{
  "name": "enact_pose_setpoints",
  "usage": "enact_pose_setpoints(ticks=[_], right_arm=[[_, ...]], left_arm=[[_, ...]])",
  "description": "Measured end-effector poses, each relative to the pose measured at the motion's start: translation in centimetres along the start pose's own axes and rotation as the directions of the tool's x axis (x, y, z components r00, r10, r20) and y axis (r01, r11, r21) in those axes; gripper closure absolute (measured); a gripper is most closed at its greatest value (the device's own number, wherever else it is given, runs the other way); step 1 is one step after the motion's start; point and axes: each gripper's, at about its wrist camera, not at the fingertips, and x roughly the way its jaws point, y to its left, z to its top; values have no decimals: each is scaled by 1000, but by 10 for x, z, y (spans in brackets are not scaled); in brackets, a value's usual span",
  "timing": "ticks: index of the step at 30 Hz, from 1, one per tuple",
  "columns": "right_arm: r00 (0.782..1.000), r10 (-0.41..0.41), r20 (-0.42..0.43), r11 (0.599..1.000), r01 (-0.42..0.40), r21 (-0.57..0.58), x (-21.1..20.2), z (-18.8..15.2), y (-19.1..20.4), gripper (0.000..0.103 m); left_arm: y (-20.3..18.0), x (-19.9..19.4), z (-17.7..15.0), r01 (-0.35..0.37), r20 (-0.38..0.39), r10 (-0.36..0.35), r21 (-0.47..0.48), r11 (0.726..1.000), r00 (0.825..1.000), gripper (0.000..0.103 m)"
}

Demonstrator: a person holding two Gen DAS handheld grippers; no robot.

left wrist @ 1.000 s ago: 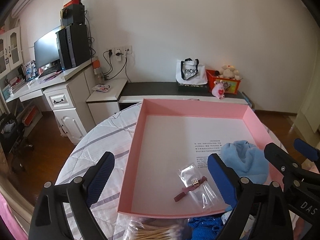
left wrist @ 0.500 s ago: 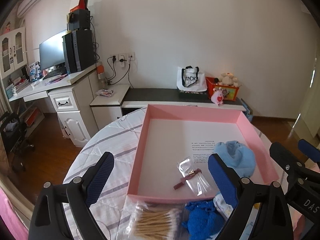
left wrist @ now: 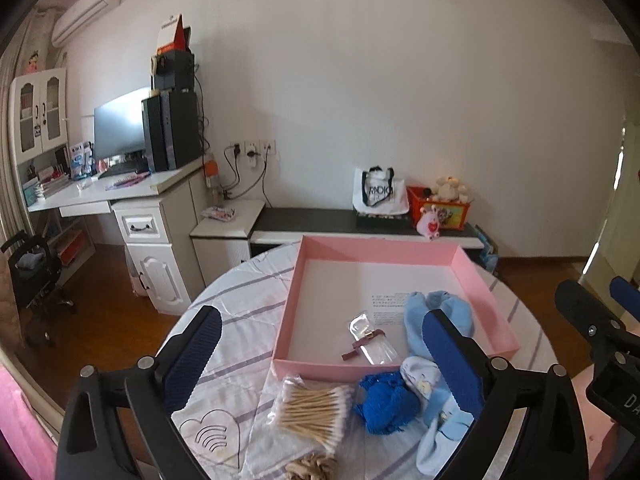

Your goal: Organize soft objects

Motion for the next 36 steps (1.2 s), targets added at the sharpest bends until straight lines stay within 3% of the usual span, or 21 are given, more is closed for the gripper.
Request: enact_pose_setpoints(ticks=[24,36], right_arm=[[981,-19,192,999,24,-22,-117,-7,-4,0],[965,-30,259,999,36,-18,-150,-8,-5,0]], left_arm=[[0,-170,-82,-7,187,4,16,1000,982,0],[7,-212,-106,-2,251,-2,14,1000,968,0]])
